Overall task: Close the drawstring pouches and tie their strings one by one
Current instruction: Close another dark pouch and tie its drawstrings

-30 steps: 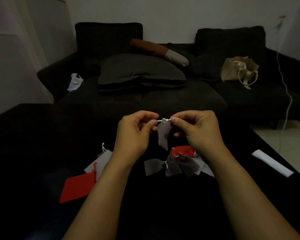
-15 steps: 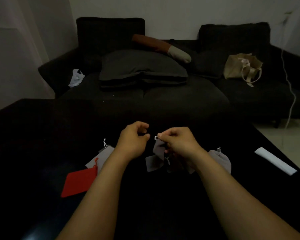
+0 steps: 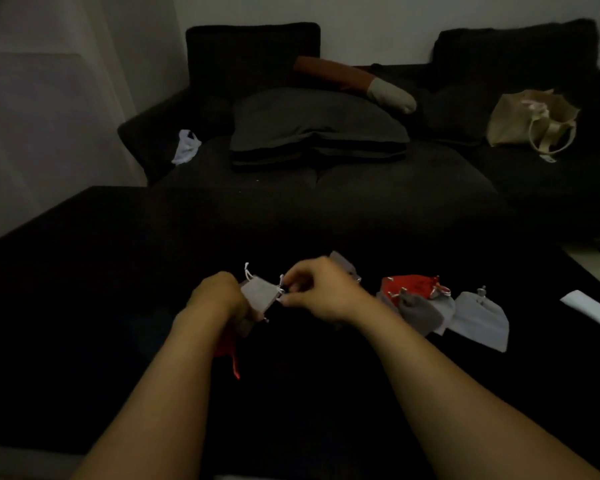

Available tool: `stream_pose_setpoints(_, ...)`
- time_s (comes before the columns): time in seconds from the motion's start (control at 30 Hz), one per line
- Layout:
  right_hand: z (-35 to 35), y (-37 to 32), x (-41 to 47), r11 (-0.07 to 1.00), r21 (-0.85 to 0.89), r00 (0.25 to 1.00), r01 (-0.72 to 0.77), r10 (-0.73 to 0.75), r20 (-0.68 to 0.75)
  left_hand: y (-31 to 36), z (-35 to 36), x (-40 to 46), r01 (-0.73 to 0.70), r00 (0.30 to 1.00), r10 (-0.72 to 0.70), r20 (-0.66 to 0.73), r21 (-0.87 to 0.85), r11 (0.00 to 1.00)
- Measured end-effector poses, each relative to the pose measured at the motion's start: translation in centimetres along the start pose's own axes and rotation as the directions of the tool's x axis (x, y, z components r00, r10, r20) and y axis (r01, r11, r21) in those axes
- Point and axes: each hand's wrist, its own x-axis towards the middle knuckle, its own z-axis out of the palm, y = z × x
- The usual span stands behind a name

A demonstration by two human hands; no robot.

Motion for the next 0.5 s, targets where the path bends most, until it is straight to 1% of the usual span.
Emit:
stream_pose_setpoints(0.03,1.0,0.2,0.3,1.000,-0.021,0.997,0.005,-0.003,0.082,-0.4,0.1,0.1,-0.024,1.000,0.025,0.015,-0.001,1.000)
stream_pose_setpoints(0.07,2.1,0.2,0.7,0.998,-0.059,0.994,0.018,-0.012,0.112,-1.3,0.3,0.2,-0.056,0.998,0.056,0.009,-0.009,0.998)
stream_pose_setpoints(0.13,3.6,0.3,1.3,0.994,-0.106,0.996,0.026,-0.018,0.082,-2.3,1.0,0.4,-0.134,0.991,0.133,-0.021,-0.035,0.990)
stream_pose_setpoints(0.17,4.3,0.2,1.7,0.996,-0.086,0.998,0.011,-0.006,0.057,-3.0,1.3,0.4,-0.161,0.987,0.160,-0.034,-0.062,0.985)
stream_pose_setpoints(0.27,5.5,0.3,2.6,0.992,0.052,0.992,-0.116,0.119,-0.052,-3.9,2.0,0.7,-0.234,0.972,0.230,-0.045,-0.099,0.967)
stream_pose_setpoints(0.37,6.0,1.0,2.9,0.960,0.196,0.957,-0.201,0.235,-0.172,-4.3,1.8,1.1,-0.289,0.957,0.285,-0.046,-0.102,0.952)
stream_pose_setpoints(0.43,5.6,1.3,3.0,0.942,0.283,0.938,-0.181,0.251,-0.237,-4.7,1.4,1.5,-0.289,0.957,0.288,-0.030,-0.124,0.949)
stream_pose_setpoints(0.5,4.2,0.7,2.6,0.933,0.345,0.937,-0.102,0.206,-0.281,-4.9,1.2,1.8,-0.279,0.960,0.276,-0.041,-0.120,0.953)
